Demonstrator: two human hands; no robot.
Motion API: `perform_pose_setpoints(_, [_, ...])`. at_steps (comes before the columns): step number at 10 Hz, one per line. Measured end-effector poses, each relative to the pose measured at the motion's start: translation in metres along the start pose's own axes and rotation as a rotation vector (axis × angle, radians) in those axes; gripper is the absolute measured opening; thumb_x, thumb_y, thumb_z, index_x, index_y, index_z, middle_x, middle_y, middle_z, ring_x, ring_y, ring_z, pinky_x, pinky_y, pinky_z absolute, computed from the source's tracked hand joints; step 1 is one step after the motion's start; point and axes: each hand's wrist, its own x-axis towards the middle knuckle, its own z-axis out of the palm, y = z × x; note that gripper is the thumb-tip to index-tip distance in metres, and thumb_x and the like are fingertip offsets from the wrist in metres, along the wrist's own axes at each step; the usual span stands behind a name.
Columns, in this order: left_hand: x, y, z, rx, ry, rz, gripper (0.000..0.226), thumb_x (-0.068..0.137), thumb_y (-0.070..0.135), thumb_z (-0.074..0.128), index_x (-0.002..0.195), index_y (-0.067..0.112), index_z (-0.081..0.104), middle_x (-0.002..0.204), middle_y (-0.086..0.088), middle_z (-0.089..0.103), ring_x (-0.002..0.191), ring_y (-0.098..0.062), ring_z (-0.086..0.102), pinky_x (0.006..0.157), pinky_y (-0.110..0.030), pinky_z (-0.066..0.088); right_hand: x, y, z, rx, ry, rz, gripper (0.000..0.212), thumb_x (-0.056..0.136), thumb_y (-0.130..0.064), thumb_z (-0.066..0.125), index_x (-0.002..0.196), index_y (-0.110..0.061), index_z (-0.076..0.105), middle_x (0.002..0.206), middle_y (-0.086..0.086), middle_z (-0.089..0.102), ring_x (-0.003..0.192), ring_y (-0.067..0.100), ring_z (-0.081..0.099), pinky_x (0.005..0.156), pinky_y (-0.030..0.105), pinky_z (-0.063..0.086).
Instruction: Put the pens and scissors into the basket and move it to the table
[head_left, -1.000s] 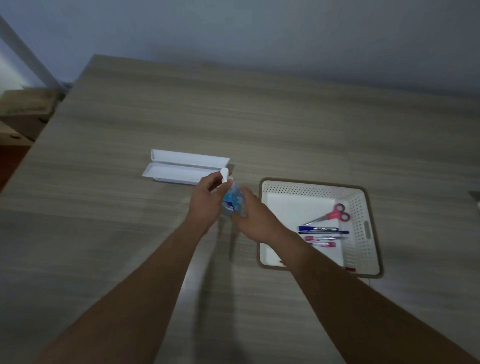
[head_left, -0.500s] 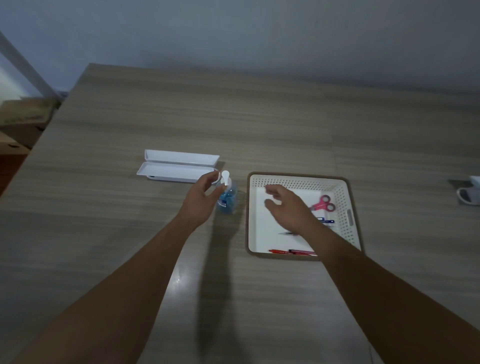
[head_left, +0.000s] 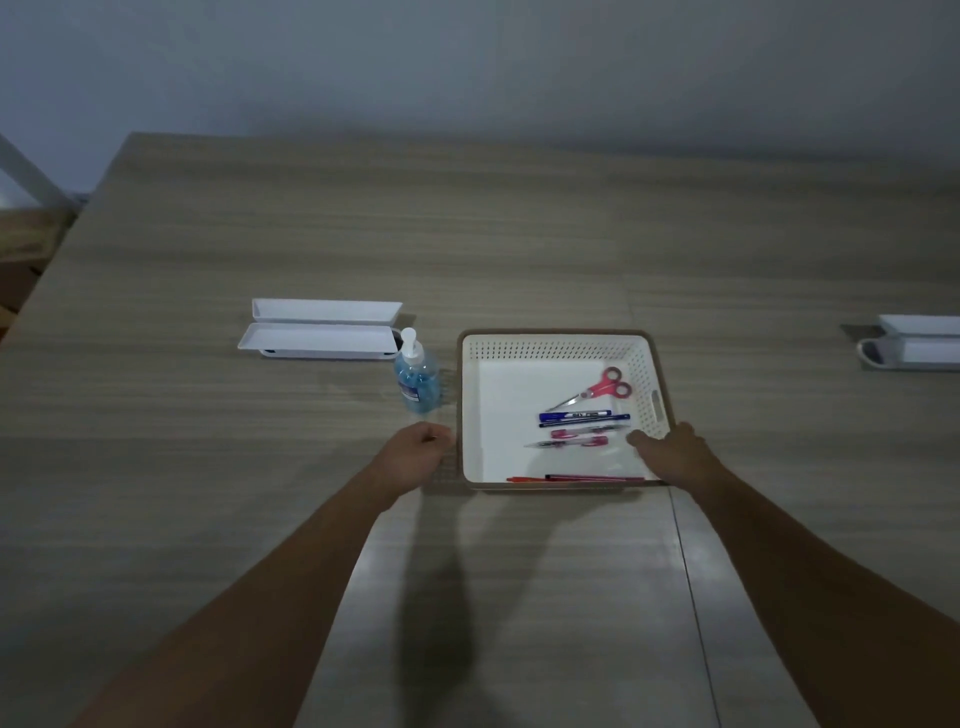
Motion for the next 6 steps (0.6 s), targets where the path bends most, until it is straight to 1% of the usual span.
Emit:
perform_pose_setpoints(1, [0.0, -0.003, 0.014, -0.025, -0.018, 0.012, 0.021, 0.105, 0.036, 0.061, 0.112, 0.025, 0.078, 0.116, -0.003, 0.081, 0.115, -0.028, 0.076, 0.093, -0.04, 0.058, 0.0, 0.005, 0.002, 0.219, -0.131, 0.098, 0.079, 0.08, -0.057, 0.074, 0.142, -0.011, 0.06, 0.134, 0.015, 0.068, 0.117, 0.035, 0.069, 0.09, 0.048, 0.062])
perform_pose_setpoints(2, [0.0, -0.011, 0.017, -0.102, 0.031, 0.001, 0.022, 0.105, 0.03, 0.061, 0.118, 0.026, 0.078, 0.114, 0.001, 0.083, 0.115, -0.027, 0.077, 0.086, -0.035, 0.059, 0.01, 0.008, 0.0, 0.37, -0.125, 0.059, 0.063, 0.072, -0.052, 0.072, 0.121, -0.012, 0.073, 0.117, 0.015, 0.078, 0.106, 0.033, 0.076, 0.091, 0.053, 0.066])
perform_pose_setpoints(3, [0.001, -0.017, 0.013, -0.186, 0.05, 0.047, 0.022, 0.105, 0.023, 0.06, 0.117, 0.031, 0.077, 0.117, 0.001, 0.083, 0.114, -0.026, 0.078, 0.102, -0.043, 0.062, 0.01, 0.01, 0.001, 0.422, -0.083, -0.073, 0.045, 0.076, -0.043, 0.062, 0.107, -0.015, 0.078, 0.108, 0.01, 0.082, 0.106, 0.035, 0.078, 0.097, 0.06, 0.063])
perform_pose_setpoints(4, [0.002, -0.017, 0.012, -0.347, 0.089, 0.082, 0.032, 0.11, 0.006, 0.048, 0.13, 0.015, 0.071, 0.124, -0.01, 0.077, 0.11, -0.029, 0.076, 0.086, -0.031, 0.068, 0.006, 0.014, 0.011, 0.495, -0.055, -0.077, 0.034, 0.085, -0.03, 0.054, 0.104, -0.014, 0.077, 0.112, 0.012, 0.081, 0.114, 0.04, 0.075, 0.104, 0.062, 0.059])
perform_pose_setpoints(5, [0.01, -0.034, 0.012, -0.228, 0.216, 0.112, 0.032, 0.108, 0.012, 0.046, 0.121, 0.027, 0.072, 0.125, -0.006, 0.076, 0.108, -0.027, 0.075, 0.089, -0.04, 0.067, -0.003, 0.023, 0.017, 0.518, -0.045, -0.012, 0.034, 0.101, -0.009, 0.049, 0.125, 0.008, 0.066, 0.136, 0.033, 0.065, 0.127, 0.052, 0.063, 0.107, 0.059, 0.054])
perform_pose_setpoints(6, [0.019, -0.075, 0.024, 0.173, 0.275, 0.225, 0.027, 0.106, 0.016, 0.052, 0.111, 0.024, 0.077, 0.117, -0.003, 0.079, 0.108, -0.024, 0.073, 0.103, -0.042, 0.056, -0.007, 0.05, 0.038, 0.623, -0.129, 0.087, 0.051, 0.101, -0.013, 0.051, 0.149, 0.003, 0.052, 0.155, 0.026, 0.054, 0.143, 0.046, 0.054, 0.111, 0.056, 0.053])
